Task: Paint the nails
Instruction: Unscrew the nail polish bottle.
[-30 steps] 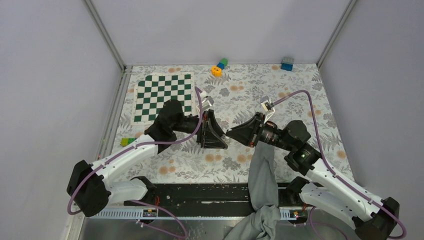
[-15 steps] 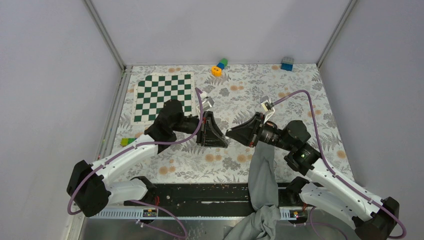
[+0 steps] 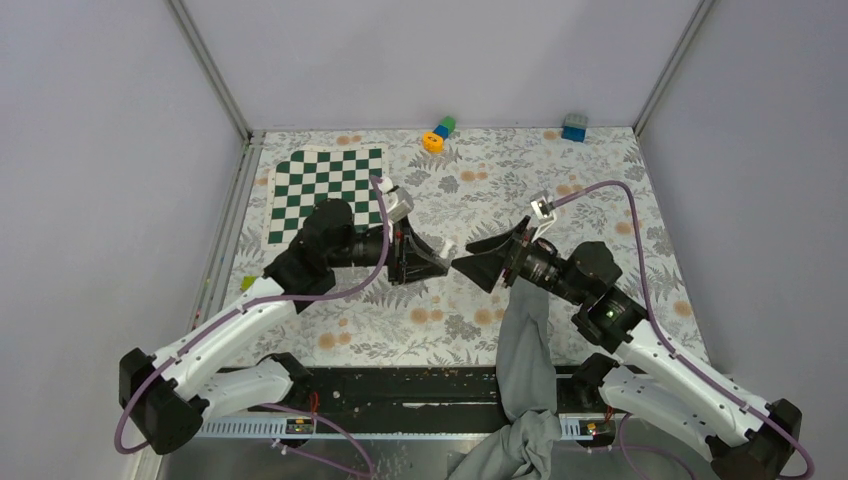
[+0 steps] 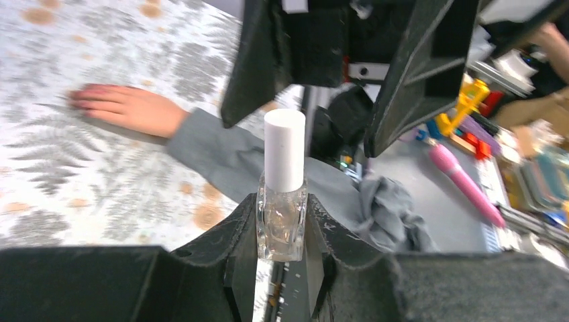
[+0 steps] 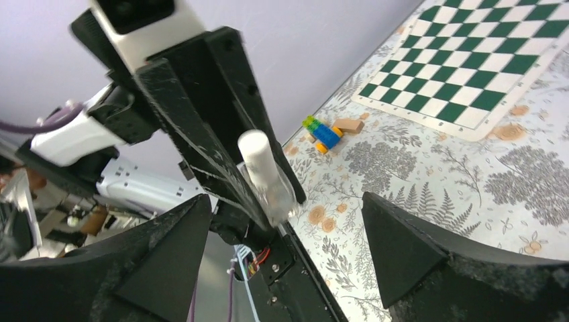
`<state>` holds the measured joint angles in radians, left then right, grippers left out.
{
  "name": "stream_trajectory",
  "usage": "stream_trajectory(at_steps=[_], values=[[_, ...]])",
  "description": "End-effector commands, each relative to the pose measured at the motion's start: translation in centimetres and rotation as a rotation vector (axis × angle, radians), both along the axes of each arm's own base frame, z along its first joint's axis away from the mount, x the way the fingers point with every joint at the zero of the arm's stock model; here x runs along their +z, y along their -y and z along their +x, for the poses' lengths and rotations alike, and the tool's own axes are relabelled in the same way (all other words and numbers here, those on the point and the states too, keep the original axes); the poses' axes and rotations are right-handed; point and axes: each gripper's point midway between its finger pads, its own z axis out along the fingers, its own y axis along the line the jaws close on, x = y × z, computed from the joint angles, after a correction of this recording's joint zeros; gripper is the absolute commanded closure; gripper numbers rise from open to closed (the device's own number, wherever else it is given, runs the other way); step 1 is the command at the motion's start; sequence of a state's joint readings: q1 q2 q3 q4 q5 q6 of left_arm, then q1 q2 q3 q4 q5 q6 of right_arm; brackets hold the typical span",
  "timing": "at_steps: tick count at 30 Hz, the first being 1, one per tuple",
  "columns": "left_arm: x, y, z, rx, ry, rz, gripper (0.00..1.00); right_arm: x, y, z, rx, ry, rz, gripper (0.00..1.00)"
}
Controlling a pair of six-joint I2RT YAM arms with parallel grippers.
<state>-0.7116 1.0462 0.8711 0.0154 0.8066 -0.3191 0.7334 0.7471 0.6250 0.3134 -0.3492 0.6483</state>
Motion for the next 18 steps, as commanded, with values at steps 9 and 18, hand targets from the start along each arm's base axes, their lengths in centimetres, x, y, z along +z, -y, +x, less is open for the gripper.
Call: stream_trajectory(at_steps=[9,18], values=[[0.4,-2.0,6.2,0.348,0.202,0.134,1.00,3.7,2.1,2.6,-0.216,-0.097,0.077,0.21],[-0.5,-1.8,5.0,0.294,0.171,0.136,1.00,3.5,0.1,3.4,-0.175,-0.138,0.047,0.35]])
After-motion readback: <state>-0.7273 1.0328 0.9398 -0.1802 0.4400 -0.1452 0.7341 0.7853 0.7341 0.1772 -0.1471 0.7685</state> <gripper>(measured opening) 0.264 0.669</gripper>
